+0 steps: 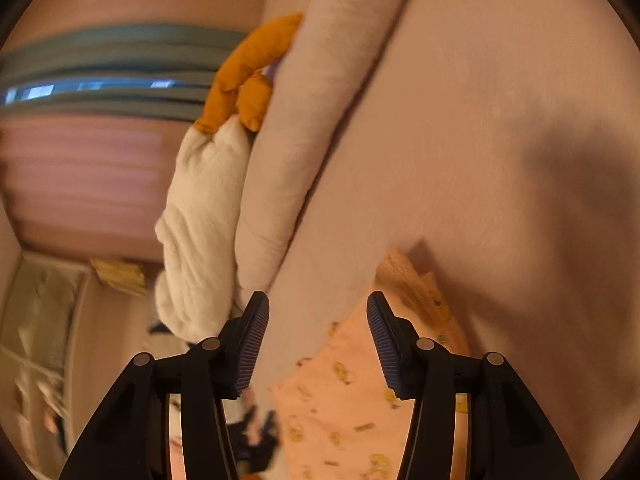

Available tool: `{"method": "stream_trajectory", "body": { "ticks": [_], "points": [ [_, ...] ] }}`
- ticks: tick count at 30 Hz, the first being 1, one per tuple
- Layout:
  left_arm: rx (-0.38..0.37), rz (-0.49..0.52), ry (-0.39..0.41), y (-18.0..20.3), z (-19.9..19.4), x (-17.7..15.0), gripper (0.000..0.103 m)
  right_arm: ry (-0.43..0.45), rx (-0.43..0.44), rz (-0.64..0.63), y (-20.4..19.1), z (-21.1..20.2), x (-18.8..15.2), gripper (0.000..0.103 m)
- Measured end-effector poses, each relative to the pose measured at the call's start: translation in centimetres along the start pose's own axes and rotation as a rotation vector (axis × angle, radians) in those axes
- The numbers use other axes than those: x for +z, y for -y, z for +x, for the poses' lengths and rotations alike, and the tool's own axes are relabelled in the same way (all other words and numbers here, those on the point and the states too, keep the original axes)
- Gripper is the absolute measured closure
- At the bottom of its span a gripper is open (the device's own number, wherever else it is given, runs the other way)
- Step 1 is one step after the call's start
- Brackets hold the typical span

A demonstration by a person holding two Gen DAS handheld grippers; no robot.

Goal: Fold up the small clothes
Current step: 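Release the hem with both grippers and withdraw them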

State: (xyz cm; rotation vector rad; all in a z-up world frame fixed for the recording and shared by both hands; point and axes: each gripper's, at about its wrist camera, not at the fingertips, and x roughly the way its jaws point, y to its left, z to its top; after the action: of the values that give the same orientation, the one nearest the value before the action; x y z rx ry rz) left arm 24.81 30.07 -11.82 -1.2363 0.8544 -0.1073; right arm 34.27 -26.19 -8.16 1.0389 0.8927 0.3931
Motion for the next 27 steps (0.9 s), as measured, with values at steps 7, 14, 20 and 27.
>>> {"method": "stream_trajectory", "body": {
  "ticks": [7, 14, 20, 27],
  "points": [
    [0.099, 0.423, -0.100, 4.8, 0.6, -7.1, 0.076, -0.114, -0.274, -0.577, -5.2, -0.2, -6.9, 0.062],
    [0.205, 0.637, -0.257, 2.6, 3.3, -14.9, 0.077, -0.209, -0.491, -0.764, -3.3, 2.0, -11.5, 0.071],
    [0.193, 0.633, -0.229, 1.8, 1.6, -15.4, 0.077, -0.193, -0.503, -0.829, -3.8, 1.1, -13.1, 0.074],
    [0.207, 0.695, -0.258, -0.2, -0.1, -17.8, 0.077, -0.232, -0.496, -0.888, -2.6, 0.4, -16.9, 0.074]
  ]
}}
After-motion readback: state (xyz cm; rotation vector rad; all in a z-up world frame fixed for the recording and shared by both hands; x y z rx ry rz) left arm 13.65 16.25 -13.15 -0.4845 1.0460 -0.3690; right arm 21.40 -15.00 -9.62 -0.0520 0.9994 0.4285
